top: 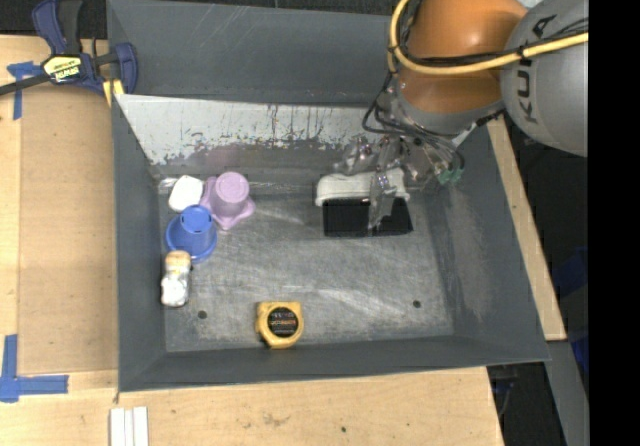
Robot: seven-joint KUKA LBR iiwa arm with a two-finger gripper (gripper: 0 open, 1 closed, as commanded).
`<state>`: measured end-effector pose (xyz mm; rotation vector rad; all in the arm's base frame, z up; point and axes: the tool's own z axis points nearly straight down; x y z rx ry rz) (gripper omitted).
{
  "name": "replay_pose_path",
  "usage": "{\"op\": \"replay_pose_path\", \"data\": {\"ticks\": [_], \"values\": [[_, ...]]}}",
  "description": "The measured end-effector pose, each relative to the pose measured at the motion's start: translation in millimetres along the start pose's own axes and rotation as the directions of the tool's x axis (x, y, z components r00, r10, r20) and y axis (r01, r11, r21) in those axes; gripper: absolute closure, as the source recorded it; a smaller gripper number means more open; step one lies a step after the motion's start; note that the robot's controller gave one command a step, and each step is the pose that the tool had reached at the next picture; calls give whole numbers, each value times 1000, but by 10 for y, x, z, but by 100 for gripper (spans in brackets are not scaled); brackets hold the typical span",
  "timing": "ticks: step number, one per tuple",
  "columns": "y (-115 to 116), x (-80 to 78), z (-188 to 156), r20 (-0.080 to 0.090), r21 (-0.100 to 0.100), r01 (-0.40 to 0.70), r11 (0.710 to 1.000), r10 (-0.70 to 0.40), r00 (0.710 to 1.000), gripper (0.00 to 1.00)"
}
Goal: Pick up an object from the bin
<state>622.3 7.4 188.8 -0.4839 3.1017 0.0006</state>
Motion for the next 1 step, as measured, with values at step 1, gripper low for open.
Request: {"op": "replay_pose_path", "data": {"ticks": [1], "values": [[0,0,0,0,0,0,1000,0,1000,100]]}}
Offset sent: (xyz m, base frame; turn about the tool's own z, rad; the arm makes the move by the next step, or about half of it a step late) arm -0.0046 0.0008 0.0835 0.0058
